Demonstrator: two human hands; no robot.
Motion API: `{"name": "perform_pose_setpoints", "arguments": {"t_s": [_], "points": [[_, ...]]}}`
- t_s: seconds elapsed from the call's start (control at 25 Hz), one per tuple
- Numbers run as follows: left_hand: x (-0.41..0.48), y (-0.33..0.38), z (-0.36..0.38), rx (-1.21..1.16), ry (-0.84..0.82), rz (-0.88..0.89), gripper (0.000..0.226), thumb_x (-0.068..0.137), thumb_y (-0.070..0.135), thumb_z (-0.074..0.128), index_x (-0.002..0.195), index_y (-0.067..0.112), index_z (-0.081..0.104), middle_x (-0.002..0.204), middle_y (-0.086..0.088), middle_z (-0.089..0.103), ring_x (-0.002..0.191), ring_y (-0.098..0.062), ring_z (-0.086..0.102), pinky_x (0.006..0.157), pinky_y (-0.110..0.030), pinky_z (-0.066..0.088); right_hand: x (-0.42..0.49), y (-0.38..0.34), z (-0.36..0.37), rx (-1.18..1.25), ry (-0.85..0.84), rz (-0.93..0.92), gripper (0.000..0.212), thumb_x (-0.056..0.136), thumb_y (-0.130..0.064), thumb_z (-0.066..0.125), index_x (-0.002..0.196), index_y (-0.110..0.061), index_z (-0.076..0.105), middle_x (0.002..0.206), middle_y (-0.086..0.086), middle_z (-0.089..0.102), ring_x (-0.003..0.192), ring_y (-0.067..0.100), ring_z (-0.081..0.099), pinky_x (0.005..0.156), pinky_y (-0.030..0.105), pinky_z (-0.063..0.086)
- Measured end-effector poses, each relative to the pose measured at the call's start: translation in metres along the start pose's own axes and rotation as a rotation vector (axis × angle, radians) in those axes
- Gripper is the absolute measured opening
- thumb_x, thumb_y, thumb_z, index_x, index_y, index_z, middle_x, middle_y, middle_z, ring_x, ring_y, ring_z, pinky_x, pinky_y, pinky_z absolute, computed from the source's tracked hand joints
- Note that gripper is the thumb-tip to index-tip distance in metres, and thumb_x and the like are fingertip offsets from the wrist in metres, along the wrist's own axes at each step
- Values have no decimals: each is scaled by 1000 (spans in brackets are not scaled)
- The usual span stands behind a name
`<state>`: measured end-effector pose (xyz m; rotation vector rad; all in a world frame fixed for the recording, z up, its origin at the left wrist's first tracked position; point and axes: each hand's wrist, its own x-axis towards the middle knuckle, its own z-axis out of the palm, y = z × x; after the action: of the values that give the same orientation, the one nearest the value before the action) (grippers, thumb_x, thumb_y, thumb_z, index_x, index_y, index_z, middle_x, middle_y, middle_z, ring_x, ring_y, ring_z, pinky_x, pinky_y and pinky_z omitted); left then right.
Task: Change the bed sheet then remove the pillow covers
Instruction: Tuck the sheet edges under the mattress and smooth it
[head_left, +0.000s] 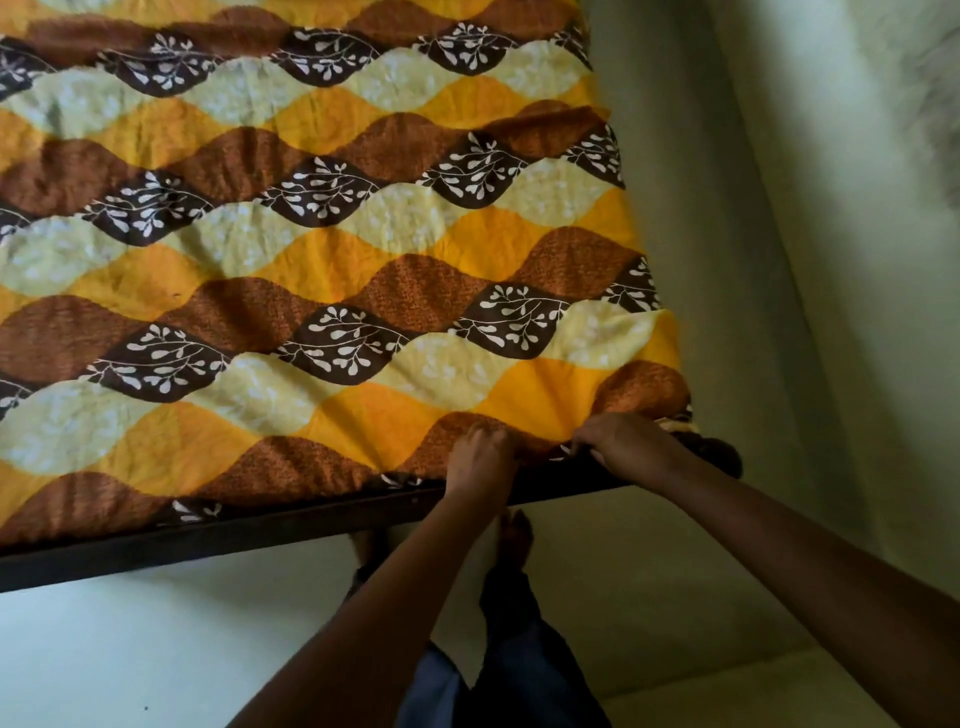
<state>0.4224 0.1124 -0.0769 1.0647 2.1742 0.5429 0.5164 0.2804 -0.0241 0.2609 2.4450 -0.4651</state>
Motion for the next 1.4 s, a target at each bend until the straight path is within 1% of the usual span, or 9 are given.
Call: {"name": "perform_pose_setpoints", "arguments": {"t_s": [0.16,0.28,0.4,0.48,0.56,0.64,0.92,1.2,1.4], "points": [[2,16,-2,90,-128,-65,36,102,21,31,127,13,55,99,-7,65,86,-20,65,64,-24,46,15,9,-1,-38,-165,18,33,93,-9,47,121,-20,61,118,11,60,101,25,58,69,28,42],[-5,28,-1,59,-178,-106,48,103,20,22,148,13,5,122,-14,54,104,-23,57,83,-28,43,21,20,8,91,-319,42,35,99,-19,40,132,-24,52,135,11,51,114,28,52,86,34,45],[8,23,1,-70,-149,-106,54,99,22,32,146,6,10,94,-17,67,68,-17,57,66,-23,46,26,21,7,135,-450,45,40,102,-23,31,141,-19,38,149,11,35,133,29,37,105,38,32],[12,23,-2,-67,-244,-174,51,101,24,32,145,10,11,104,-20,63,82,-23,59,80,-30,50,24,16,3,145,-465,71,43,103,-29,26,144,-18,35,152,11,28,138,28,29,110,37,25],[2,29,-4,-70,-317,-274,38,101,31,33,128,13,51,105,-18,63,98,-29,61,85,-38,48,16,11,1,222,-356,96,44,102,-33,29,139,-15,44,146,13,39,132,29,38,106,37,32],[-15,35,-6,-129,-119,-277,33,99,31,39,105,11,64,96,-13,66,89,-28,63,76,-34,49,2,7,4,371,-186,112,38,100,-31,38,127,-11,55,130,14,55,115,30,52,94,37,43],[-81,89,-22,-427,118,-226,31,95,21,50,122,12,58,115,-1,59,106,-14,55,82,-20,39,-111,-7,-16,736,281,172,27,96,-20,49,119,-15,63,115,0,61,112,15,57,83,18,43],[-68,195,-2,-557,21,-115,24,97,21,43,115,15,58,101,5,59,85,-1,55,67,-4,44,-197,60,-6,893,407,366,28,97,-29,46,120,-21,61,119,0,63,103,13,59,76,23,46],[-17,291,30,-732,112,-190,24,98,23,41,117,16,54,94,7,55,88,-12,58,71,-15,44,-204,149,-12,926,421,365,31,97,-30,45,119,-17,62,117,3,65,98,10,57,79,23,44]]}}
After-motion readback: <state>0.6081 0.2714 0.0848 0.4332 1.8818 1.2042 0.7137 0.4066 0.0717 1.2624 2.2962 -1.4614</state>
